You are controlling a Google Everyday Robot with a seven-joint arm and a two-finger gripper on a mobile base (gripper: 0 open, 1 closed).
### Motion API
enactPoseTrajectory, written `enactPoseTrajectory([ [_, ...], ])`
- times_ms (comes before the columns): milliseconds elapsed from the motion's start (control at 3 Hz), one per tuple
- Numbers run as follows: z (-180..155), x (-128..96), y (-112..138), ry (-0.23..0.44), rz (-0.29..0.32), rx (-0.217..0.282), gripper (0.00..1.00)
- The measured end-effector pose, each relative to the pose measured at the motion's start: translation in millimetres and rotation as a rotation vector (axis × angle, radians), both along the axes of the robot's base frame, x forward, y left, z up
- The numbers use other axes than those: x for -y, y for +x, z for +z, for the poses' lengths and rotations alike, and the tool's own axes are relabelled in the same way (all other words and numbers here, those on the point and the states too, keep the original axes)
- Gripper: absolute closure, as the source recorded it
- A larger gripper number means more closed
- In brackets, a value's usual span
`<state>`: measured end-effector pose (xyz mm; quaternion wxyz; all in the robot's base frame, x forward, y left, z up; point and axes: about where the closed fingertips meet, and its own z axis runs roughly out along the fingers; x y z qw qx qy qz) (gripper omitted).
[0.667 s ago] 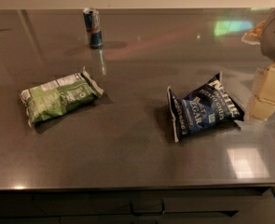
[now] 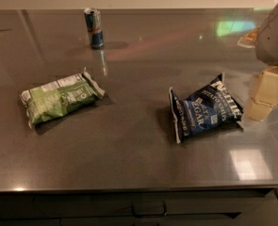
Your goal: Move blue chip bag near green jalapeno chip bag
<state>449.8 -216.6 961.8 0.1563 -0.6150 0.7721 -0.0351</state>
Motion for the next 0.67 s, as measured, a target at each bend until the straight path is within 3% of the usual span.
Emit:
enactPoseTrajectory([
  [667, -41.8, -2.0, 22.0, -0.012, 0.092, -0.036, 0.00],
])
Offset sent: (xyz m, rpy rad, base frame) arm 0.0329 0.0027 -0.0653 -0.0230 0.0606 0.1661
